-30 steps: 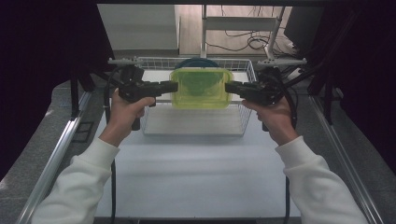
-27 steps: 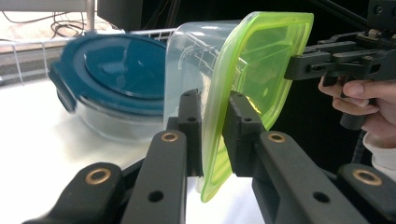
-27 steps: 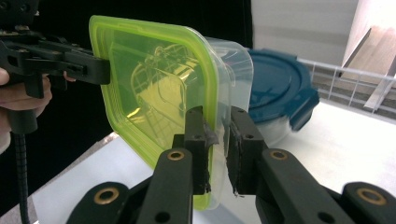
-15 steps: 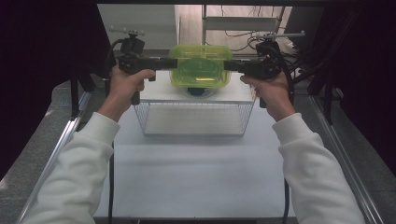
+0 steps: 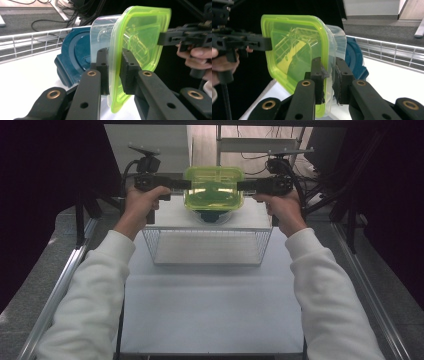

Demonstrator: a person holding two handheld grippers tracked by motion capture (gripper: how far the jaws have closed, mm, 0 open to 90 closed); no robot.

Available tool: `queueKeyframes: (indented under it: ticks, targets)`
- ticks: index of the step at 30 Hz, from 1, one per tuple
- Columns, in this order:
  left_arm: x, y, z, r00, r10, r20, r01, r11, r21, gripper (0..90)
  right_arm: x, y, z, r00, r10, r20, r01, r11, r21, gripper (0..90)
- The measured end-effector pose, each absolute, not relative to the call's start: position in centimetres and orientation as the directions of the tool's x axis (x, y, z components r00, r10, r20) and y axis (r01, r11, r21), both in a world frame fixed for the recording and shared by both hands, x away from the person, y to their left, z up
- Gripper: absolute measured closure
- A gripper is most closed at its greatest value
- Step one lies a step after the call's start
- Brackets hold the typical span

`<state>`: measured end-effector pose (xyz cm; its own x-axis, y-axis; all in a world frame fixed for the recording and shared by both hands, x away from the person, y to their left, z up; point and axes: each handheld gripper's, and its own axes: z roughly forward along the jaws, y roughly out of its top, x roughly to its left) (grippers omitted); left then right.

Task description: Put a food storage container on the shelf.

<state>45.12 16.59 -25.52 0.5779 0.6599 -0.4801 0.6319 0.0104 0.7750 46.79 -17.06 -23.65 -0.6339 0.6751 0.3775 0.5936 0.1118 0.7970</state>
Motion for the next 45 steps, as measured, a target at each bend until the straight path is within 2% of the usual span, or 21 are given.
queueKeyframes:
  ticks: [10, 18, 22, 24, 27, 29, 32, 34, 37, 42, 45]
  targets:
    - [47.8, 17.1, -26.1, 0.479, 0.619, -0.622, 0.721, 0.128, 0.682, 78.1, 49.6, -17.1, -24.1, -0.566, 0.662, 0.492, 0.681, 0.039, 0.731, 76.1]
    - [49.4, 17.1, -27.0, 0.414, 0.617, -0.669, 0.760, 0.171, 0.627, 73.9, 51.4, -17.0, -25.3, -0.471, 0.636, 0.611, 0.772, -0.039, 0.635, 72.2]
    - [49.5, 17.0, -27.2, 0.408, 0.627, -0.664, 0.757, 0.174, 0.630, 71.7, 51.7, -17.0, -25.7, -0.451, 0.627, 0.636, 0.783, -0.064, 0.618, 70.9]
    - [49.4, 16.9, -27.3, 0.408, 0.635, -0.656, 0.752, 0.174, 0.636, 70.3, 51.7, -17.0, -25.7, -0.451, 0.631, 0.631, 0.780, -0.064, 0.622, 69.5]
    - [49.4, 16.8, -27.4, 0.407, 0.654, -0.638, 0.738, 0.176, 0.651, 63.9, 51.5, -16.8, -25.8, -0.469, 0.632, 0.617, 0.768, -0.053, 0.639, 60.7]
    - [49.3, 16.7, -27.4, 0.405, 0.675, -0.618, 0.728, 0.171, 0.664, 53.1, 51.3, -16.7, -25.7, -0.485, 0.643, 0.592, 0.739, -0.061, 0.671, 45.5]
    - [48.9, 16.6, -27.1, 0.412, 0.687, -0.599, 0.698, 0.185, 0.692, 35.6, 51.1, -16.6, -25.6, -0.501, 0.656, 0.564, 0.721, -0.044, 0.691, 31.8]
    - [48.6, 16.7, -26.7, 0.418, 0.692, -0.588, 0.677, 0.193, 0.710, 27.2, 50.7, -16.7, -25.6, -0.510, 0.669, 0.540, 0.697, -0.045, 0.715, 26.2]
    - [47.6, 17.0, -26.1, 0.447, 0.693, -0.566, 0.647, 0.186, 0.740, 21.7, 49.8, -17.5, -25.1, -0.536, 0.677, 0.504, 0.641, -0.063, 0.765, 21.9]
    - [45.0, 17.3, -25.4, 0.526, 0.722, -0.450, 0.578, 0.085, 0.812, 21.2, 48.0, -19.5, -24.4, -0.609, 0.660, 0.440, 0.565, -0.028, 0.825, 22.6]
    - [43.5, 17.7, -25.6, 0.552, 0.714, -0.431, 0.554, 0.072, 0.829, 21.0, 46.2, -20.4, -24.3, -0.651, 0.658, 0.380, 0.522, 0.025, 0.852, 22.6]
